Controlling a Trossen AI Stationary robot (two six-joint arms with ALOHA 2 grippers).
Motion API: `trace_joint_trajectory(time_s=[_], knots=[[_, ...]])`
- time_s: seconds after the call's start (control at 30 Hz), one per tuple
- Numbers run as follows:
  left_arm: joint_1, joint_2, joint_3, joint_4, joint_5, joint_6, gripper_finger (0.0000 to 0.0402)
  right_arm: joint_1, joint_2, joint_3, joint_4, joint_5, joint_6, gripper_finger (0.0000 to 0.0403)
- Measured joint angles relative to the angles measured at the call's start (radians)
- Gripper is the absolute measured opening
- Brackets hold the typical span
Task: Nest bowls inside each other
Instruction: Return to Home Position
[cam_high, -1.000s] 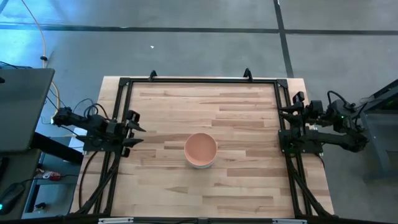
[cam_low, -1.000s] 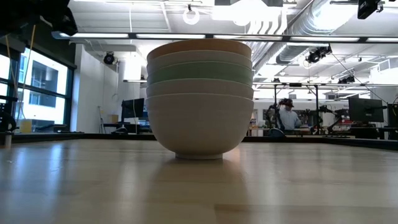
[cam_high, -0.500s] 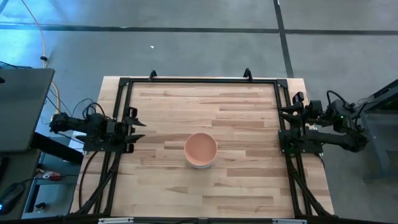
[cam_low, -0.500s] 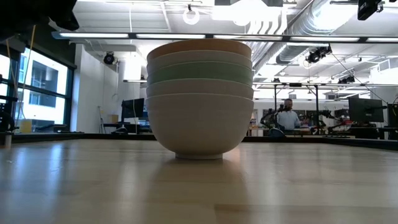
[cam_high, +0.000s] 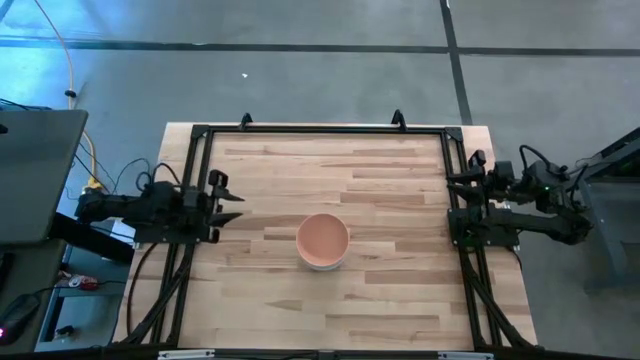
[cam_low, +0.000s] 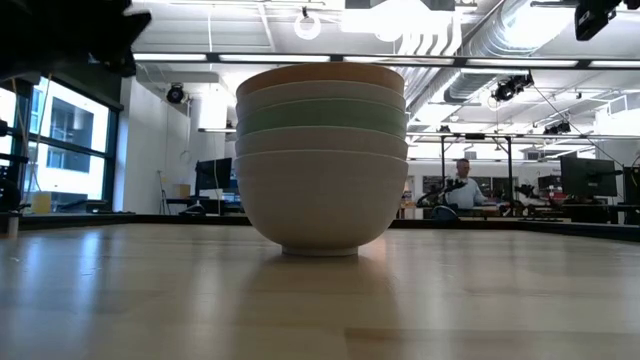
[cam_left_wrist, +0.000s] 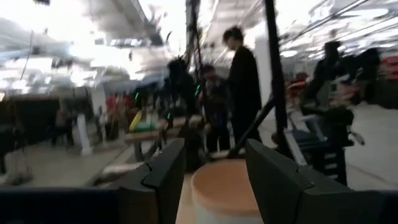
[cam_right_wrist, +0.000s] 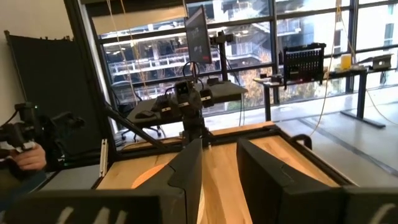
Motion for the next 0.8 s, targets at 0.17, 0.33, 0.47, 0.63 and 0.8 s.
trace_joint_trajectory(time_s=[0.17, 0.33, 0.47, 0.63, 0.8], knots=[[0.001, 0.000, 0.000, -0.075, -0.057, -0.016, 0.0156, 0.000, 0.000, 0.000, -0.005, 0.000, 0.010, 0.0092], [0.001, 0.000, 0.000, -0.172, -0.129, -0.029, 0.0156, 0.000, 0.000, 0.000, -0.005, 0.000, 0.010, 0.0092], [0.001, 0.000, 0.000, -0.196, -0.137, -0.019, 0.0156, 0.000, 0.000, 0.000, -0.004, 0.000, 0.010, 0.0092], [0.001, 0.000, 0.000, -0.216, -0.137, 0.035, 0.0156, 0.000, 0.000, 0.000, -0.005, 0.000, 0.010, 0.0092], [0.001, 0.000, 0.000, -0.247, -0.111, 0.081, 0.0156, 0.000, 0.000, 0.000, -0.017, 0.000, 0.008, 0.0092]])
